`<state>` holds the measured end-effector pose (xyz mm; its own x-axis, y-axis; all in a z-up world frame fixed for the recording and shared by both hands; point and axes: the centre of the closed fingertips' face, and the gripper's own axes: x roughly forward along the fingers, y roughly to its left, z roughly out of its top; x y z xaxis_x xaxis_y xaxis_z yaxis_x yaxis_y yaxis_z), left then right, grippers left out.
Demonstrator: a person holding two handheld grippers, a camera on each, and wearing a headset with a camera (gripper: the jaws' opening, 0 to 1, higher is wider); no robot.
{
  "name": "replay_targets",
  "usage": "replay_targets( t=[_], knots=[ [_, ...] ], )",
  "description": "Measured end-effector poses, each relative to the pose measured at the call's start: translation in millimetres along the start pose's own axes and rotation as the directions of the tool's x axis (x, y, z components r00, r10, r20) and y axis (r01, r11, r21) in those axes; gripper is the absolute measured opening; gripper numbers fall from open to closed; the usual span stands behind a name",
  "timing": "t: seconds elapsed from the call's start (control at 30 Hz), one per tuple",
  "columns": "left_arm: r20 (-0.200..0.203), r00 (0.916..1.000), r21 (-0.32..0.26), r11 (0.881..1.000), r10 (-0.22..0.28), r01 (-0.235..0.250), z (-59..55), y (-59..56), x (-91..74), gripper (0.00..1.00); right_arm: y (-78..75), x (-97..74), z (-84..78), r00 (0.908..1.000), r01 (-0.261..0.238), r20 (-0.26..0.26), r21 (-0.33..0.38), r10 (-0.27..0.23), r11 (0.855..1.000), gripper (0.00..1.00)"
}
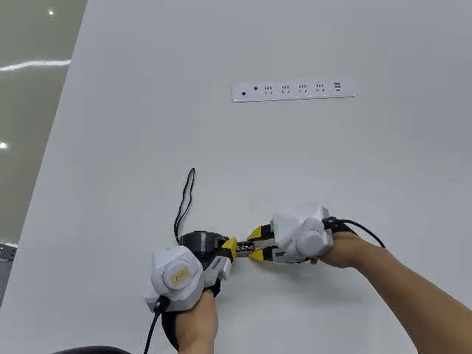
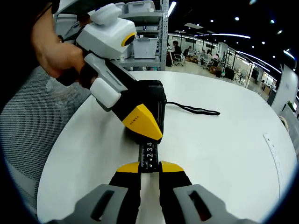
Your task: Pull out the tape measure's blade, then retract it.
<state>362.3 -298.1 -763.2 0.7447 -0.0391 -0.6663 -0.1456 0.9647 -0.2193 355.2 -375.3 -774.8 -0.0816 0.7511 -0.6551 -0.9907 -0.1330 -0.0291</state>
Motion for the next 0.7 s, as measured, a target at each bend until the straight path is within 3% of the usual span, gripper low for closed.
replay_targets(
  t=[0.7],
  knots=[
    [0.002, 0.9998, -0.055, 0.998, -0.021, 0.021, 1.3, 1.3, -0.1, 0.66, -1.8, 11.9, 14.9, 0.9995, 0.005, 0.031, -0.01, -0.004, 1.0, 0.12]
  ],
)
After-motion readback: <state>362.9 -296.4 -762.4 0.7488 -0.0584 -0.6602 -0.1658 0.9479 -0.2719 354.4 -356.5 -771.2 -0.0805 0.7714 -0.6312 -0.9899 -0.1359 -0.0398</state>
